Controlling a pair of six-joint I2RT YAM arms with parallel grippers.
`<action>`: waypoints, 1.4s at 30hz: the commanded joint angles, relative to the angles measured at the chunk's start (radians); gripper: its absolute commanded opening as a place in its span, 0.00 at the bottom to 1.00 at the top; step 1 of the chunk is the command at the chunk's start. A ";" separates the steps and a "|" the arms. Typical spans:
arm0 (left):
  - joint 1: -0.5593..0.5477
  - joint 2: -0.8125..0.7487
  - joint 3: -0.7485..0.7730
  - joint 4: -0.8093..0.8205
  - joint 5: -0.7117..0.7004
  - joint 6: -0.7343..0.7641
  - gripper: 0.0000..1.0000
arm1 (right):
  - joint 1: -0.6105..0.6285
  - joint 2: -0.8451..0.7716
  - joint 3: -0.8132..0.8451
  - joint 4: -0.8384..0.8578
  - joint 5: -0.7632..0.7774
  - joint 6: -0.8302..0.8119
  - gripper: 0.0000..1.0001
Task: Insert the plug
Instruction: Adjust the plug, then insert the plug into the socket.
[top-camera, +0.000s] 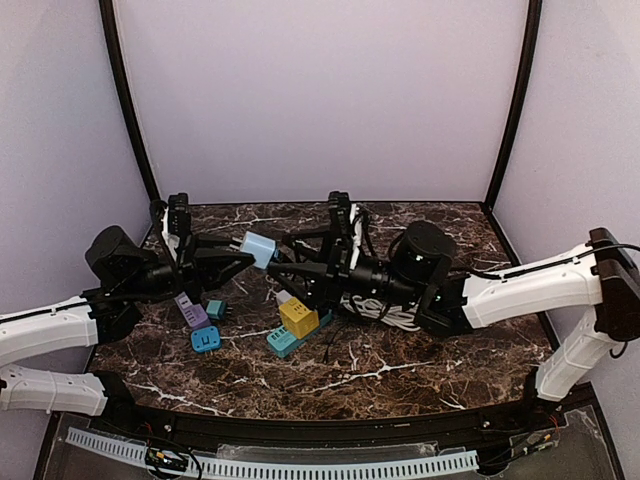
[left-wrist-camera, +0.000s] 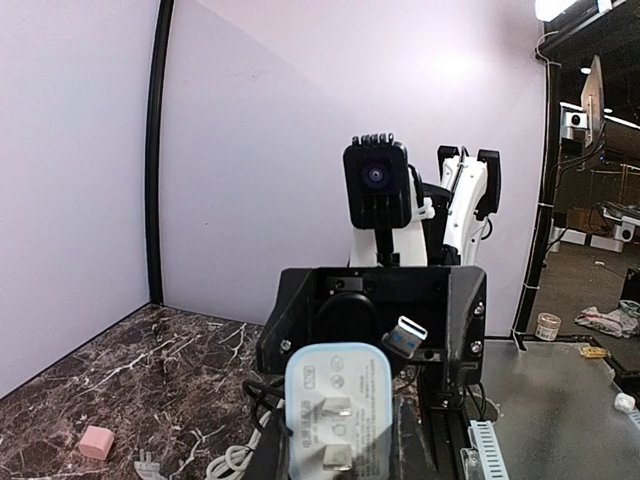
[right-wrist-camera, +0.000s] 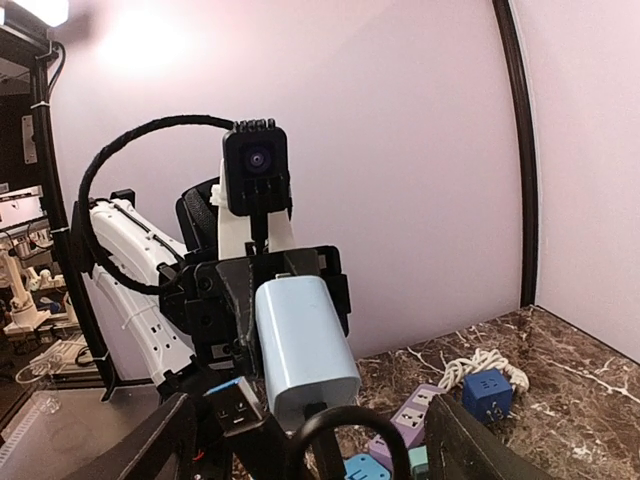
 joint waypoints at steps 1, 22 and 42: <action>-0.007 -0.016 -0.011 0.083 -0.017 -0.045 0.01 | -0.004 0.049 0.042 0.109 -0.029 0.066 0.75; -0.007 -0.026 -0.025 0.099 -0.042 -0.022 0.01 | -0.040 0.154 0.142 0.090 -0.242 0.125 0.00; 0.007 0.132 0.218 -1.147 0.133 1.281 0.93 | -0.040 -0.264 -0.174 -0.680 0.359 -0.037 0.00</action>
